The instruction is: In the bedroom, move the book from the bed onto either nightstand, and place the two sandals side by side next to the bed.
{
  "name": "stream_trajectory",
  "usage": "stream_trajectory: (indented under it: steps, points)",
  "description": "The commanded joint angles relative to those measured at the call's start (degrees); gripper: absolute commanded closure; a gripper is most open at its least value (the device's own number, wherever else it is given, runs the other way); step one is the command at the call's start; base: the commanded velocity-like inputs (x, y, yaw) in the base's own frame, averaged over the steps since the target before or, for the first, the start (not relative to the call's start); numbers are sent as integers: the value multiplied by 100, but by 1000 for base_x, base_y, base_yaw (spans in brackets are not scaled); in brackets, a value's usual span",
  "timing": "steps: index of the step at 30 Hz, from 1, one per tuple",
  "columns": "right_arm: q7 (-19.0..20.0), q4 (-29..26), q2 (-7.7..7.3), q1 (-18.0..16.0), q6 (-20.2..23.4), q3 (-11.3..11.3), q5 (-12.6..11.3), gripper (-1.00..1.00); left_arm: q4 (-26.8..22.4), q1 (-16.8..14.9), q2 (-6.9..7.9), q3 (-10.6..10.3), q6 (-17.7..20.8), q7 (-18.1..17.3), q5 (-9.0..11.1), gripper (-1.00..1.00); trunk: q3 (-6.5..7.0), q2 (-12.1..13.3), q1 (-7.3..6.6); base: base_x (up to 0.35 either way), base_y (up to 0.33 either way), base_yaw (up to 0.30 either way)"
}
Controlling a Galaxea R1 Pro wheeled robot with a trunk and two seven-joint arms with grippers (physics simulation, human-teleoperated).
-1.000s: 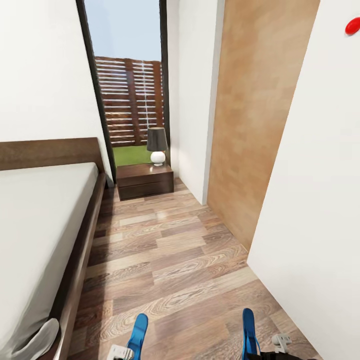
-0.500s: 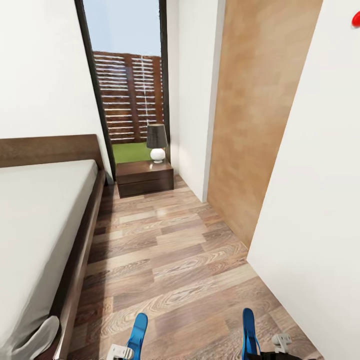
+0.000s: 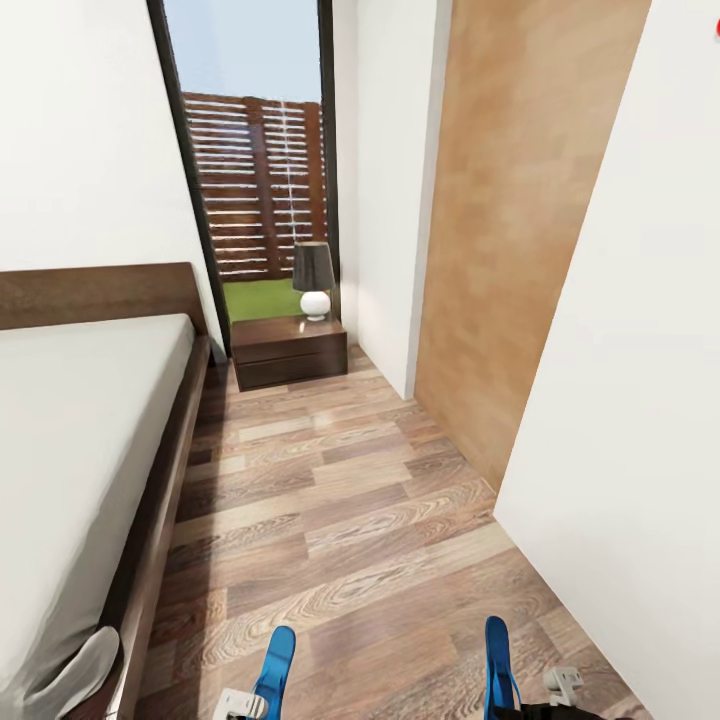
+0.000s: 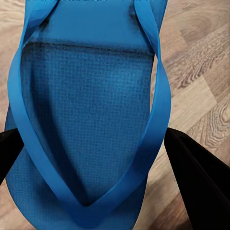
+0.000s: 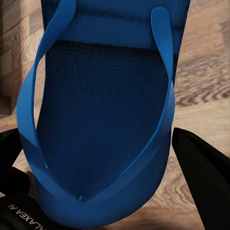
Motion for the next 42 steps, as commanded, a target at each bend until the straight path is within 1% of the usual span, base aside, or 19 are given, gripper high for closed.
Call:
stream_trajectory:
  steps: [1, 8, 25, 36, 42]
  points:
    - [27, 1, 1, -3, 28, -26, -8, 100, 6, -4, 4, -48, -26, -6, 49, 100, -6, -2, -1, 0, 0, 0]
    - [27, 1, 2, -2, 28, -26, -7, 100, 6, -4, 4, -48, -26, -6, 49, 100, -24, -2, -1, 0, 0, 0]
    - [27, 1, -1, -2, 28, -26, -7, 100, 6, -4, 4, -48, -26, -6, 48, 100, -171, -2, -1, 0, 0, 0]
    - [27, 1, 6, -1, 28, -26, -7, 100, 6, -4, 4, -48, -26, -14, 47, 100, -182, -2, -1, 4, 0, 0]
    - [22, 1, 6, -3, 20, -26, 2, 100, 6, -4, -2, -48, -26, -14, 49, 100, -182, -2, -1, 237, 0, 0]
